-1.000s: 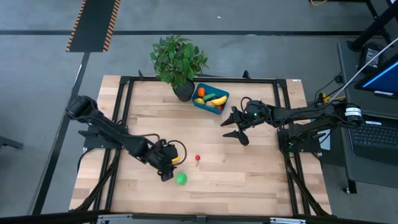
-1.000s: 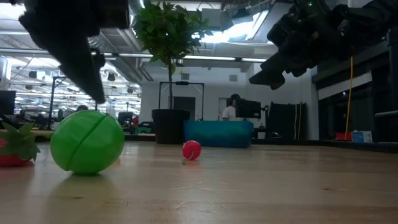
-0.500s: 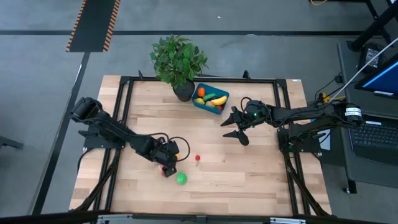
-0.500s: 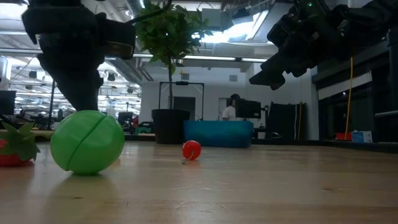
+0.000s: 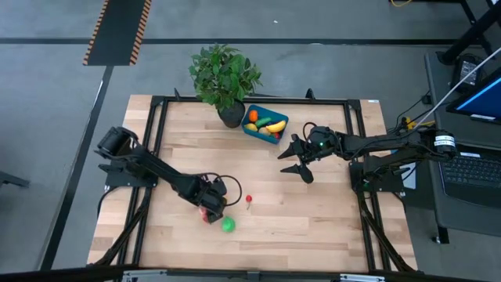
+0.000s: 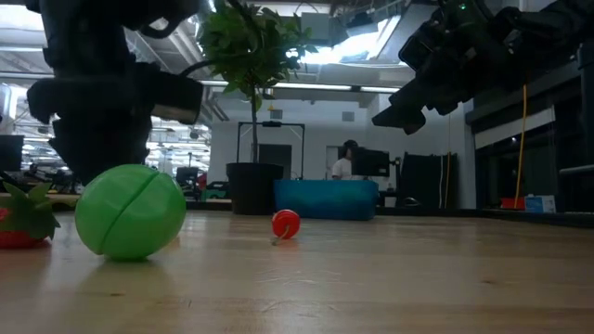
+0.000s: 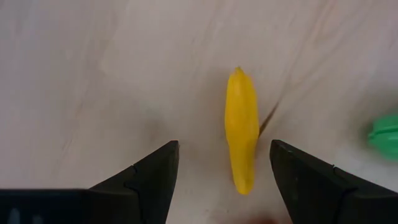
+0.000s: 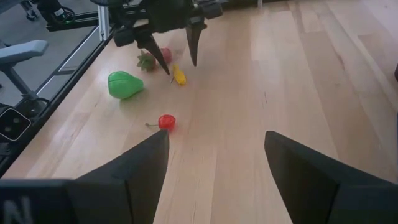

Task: Pick and placing Produce into tupperware
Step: Put the yellow corn into the blue container

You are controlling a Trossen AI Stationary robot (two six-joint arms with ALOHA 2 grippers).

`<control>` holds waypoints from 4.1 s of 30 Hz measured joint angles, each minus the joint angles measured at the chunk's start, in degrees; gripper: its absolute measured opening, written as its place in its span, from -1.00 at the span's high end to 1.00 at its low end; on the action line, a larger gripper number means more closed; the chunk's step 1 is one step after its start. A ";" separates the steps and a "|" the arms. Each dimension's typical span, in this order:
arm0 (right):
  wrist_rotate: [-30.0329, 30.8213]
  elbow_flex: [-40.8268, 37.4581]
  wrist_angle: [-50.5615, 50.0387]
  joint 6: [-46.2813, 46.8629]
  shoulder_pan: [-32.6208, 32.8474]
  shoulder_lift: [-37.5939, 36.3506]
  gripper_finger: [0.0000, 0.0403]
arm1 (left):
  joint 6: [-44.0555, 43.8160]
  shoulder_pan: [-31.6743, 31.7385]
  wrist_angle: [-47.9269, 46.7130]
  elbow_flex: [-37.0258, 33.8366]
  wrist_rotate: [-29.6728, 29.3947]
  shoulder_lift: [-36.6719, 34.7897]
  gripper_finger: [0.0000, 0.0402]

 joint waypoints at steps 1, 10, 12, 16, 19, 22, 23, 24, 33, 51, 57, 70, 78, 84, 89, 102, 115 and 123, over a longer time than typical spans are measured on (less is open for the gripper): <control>0.02 0.00 0.00 0.00 0.00 0.00 -0.32 | 0.00 0.00 0.00 0.00 0.27 0.26 -0.21; 0.01 0.00 -0.03 0.00 0.00 0.01 -0.32 | 0.02 0.07 0.51 0.19 0.32 2.06 -0.21; 0.02 0.00 -0.04 0.00 0.00 0.02 -0.32 | 0.02 0.16 0.65 0.15 -0.03 2.11 -0.21; 0.00 0.00 -0.07 0.00 0.00 0.01 -0.32 | 0.01 0.28 0.82 0.11 -0.29 2.15 -0.20; 0.00 0.00 -0.09 0.00 0.00 0.02 -0.32 | -0.11 0.31 0.87 0.08 -0.41 2.17 -0.17; 0.00 0.00 -0.11 0.02 0.00 0.00 -0.32 | -0.31 0.31 0.93 0.04 -0.66 2.24 -0.09; 0.01 0.00 -0.11 0.02 0.00 0.01 -0.32 | -0.33 0.33 1.02 0.04 -0.78 2.65 -0.05; 0.00 0.00 -0.14 0.02 0.00 0.02 -0.32 | -0.35 0.33 1.10 0.06 -0.89 2.93 -0.01; 0.00 0.00 -0.59 0.20 0.00 0.02 -0.32 | -0.03 0.32 1.87 0.26 -1.65 4.21 0.43; 0.01 0.00 0.73 -1.52 0.00 0.04 -0.32 | 9.01 -0.15 4.36 -0.04 -1.94 3.60 0.95; 0.02 0.02 4.06 -2.96 0.00 -0.35 -0.32 | 12.21 0.13 4.91 -0.13 -2.04 2.29 0.95; 0.04 0.09 -11.89 -4.54 1.08 -14.27 -0.32 | 19.26 0.39 5.59 -0.20 -9.32 -8.81 0.97; 0.02 -4.01 -12.69 -7.61 2.99 -22.87 -0.32 | 22.73 -1.82 6.88 -3.99 -16.85 -21.54 0.98; -0.01 -12.27 -8.77 -4.51 3.04 -33.00 -0.32 | 24.97 -4.99 22.39 -12.66 -19.39 -30.41 0.99; -1.98 -15.90 -9.28 -1.23 3.97 -40.80 -0.32 | 32.05 -6.61 41.19 -20.12 -19.32 -31.49 0.99; -4.42 -17.73 -9.71 -1.42 11.83 -46.51 -0.32 | 43.32 -9.05 63.91 -26.58 -12.54 -29.13 0.99; -4.39 -17.73 -10.08 0.02 16.42 -46.51 -0.32 | 41.84 -8.73 76.03 -26.58 -17.06 -21.11 0.99; -4.39 -17.73 -10.03 0.22 17.16 -46.51 -0.32 | 37.51 -7.43 76.75 -26.56 -25.53 -19.12 0.99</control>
